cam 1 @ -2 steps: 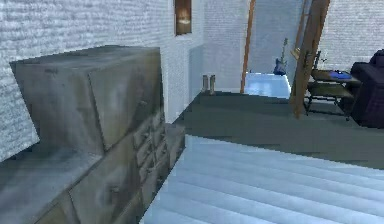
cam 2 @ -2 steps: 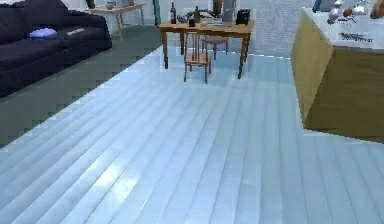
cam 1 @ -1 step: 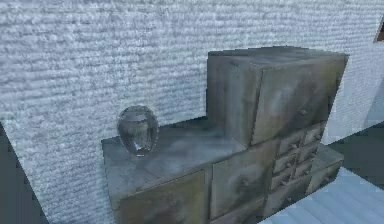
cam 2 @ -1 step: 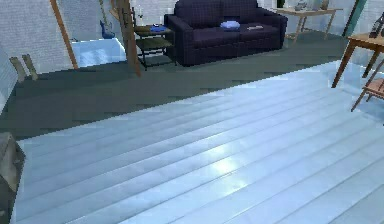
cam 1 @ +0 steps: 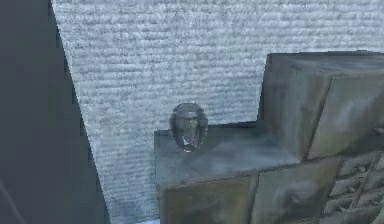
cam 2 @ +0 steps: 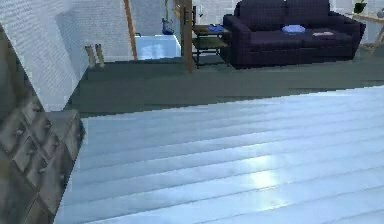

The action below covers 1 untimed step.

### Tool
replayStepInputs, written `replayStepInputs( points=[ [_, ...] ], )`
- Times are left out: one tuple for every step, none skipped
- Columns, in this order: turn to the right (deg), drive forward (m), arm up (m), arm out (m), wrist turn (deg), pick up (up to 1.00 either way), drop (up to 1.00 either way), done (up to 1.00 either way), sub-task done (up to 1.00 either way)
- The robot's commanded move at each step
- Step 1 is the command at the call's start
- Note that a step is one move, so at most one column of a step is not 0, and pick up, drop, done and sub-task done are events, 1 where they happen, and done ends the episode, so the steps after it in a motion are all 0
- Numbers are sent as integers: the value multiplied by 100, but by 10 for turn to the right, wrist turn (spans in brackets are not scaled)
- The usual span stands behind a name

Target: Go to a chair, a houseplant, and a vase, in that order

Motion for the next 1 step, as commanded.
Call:
replayStepInputs(
  points=[
    [0,0,0,0,0,0,0,100,0]
  ],
)
